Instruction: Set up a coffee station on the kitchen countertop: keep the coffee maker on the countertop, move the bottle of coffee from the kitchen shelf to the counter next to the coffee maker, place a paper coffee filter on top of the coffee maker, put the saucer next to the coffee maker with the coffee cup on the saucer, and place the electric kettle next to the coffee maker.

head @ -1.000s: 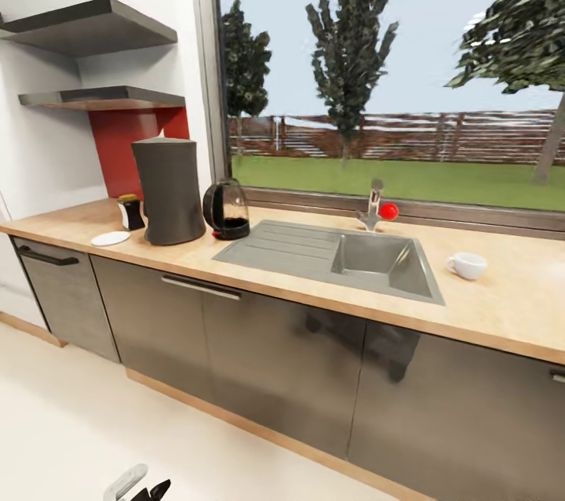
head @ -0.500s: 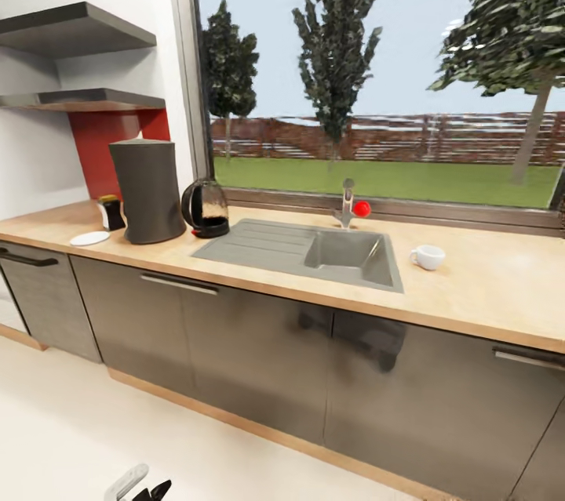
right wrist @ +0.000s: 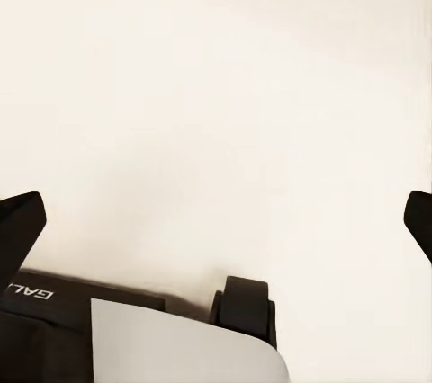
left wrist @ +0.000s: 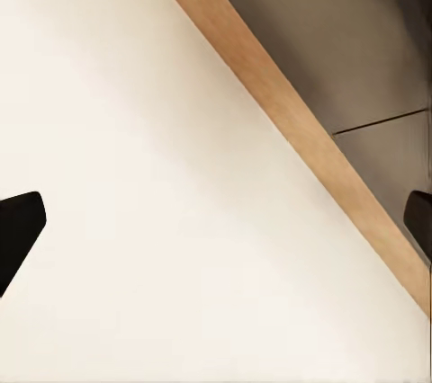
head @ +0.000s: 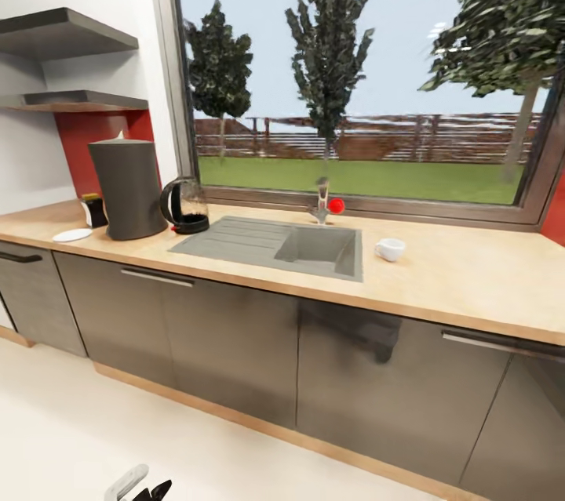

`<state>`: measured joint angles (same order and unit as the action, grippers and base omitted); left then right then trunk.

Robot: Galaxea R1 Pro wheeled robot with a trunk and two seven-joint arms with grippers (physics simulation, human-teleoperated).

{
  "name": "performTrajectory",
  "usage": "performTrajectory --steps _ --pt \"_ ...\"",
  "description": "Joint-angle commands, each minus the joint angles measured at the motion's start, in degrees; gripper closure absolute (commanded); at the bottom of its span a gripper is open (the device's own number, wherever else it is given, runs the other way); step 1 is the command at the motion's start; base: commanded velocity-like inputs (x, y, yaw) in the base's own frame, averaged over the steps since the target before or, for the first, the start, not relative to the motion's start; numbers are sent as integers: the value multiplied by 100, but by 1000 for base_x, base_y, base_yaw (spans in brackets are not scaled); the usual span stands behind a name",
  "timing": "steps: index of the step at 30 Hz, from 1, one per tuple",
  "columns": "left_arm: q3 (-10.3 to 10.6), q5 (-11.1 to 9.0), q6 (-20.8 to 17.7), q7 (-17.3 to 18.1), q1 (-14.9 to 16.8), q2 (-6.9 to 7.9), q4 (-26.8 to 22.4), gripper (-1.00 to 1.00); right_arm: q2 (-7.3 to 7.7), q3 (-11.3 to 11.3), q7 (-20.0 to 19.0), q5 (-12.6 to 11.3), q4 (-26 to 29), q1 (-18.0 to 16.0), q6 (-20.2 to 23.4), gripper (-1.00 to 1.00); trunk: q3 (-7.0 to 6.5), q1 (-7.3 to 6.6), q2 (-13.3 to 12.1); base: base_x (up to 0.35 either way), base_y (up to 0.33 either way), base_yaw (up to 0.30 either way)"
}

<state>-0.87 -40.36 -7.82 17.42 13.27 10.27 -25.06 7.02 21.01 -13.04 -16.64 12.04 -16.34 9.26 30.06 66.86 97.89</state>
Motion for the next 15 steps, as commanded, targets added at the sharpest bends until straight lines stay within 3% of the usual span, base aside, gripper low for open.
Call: performTrajectory --steps 1,8,15 --pt "-9 -60 -53 15 1 1 -8 -100 5 35 -6 -59 10 -2 32 -100 5 -1 3 -33 -228 -179" --pt "-12 -60 -53 16 1 1 -8 -100 2 35 -6 -59 9 -2 32 -100 -6 -1 3 -8 -80 -225" --pt "-14 -60 -53 16 1 1 -5 -100 3 35 -24 -59 9 -4 40 -100 -8 -1 3 67 -81 -52"
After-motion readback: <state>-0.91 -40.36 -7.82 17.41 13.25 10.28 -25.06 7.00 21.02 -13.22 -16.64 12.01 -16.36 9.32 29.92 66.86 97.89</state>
